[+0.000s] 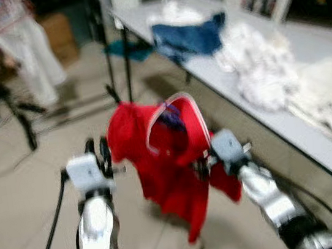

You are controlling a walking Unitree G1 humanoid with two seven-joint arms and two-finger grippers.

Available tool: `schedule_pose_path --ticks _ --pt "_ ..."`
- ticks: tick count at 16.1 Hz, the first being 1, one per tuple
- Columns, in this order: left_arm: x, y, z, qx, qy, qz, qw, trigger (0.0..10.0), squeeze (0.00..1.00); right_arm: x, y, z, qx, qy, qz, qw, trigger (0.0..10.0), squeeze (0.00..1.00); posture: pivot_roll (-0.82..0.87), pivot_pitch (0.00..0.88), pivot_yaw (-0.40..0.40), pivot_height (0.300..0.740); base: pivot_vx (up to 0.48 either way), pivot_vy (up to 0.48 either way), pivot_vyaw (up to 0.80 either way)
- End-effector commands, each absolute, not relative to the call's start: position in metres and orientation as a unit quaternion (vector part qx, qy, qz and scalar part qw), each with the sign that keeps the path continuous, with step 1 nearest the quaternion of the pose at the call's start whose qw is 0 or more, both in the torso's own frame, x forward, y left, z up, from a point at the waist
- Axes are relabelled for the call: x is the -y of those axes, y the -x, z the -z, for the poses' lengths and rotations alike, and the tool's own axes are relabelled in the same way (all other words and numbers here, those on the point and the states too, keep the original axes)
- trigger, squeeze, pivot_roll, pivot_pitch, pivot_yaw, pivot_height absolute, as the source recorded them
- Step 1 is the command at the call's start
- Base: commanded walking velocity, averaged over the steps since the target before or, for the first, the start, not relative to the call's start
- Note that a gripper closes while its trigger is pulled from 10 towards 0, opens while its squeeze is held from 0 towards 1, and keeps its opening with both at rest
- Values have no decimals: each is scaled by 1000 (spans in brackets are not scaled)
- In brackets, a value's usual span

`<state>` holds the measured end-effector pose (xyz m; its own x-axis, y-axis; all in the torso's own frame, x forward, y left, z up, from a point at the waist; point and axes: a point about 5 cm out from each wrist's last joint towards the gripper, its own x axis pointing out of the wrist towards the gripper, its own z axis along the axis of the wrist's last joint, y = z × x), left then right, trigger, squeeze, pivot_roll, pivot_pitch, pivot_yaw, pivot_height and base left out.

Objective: Hang hanger

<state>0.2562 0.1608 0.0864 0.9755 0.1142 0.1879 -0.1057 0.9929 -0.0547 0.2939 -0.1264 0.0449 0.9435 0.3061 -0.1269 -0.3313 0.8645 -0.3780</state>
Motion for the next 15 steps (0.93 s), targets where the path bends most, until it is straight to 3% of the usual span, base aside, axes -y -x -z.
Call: schedule_pose_path --ticks 1,15 --pt "-159 -256 -87 98 21 -57 993 10000 0 125 -301 -57 -1 203 -166 965 10000 0 218 8 -73 740 345 0 0" --pt "-159 -257 -88 102 16 -53 993 10000 0 123 -302 -57 6 209 -174 962 10000 0 216 0 -70 740 480 0 0"
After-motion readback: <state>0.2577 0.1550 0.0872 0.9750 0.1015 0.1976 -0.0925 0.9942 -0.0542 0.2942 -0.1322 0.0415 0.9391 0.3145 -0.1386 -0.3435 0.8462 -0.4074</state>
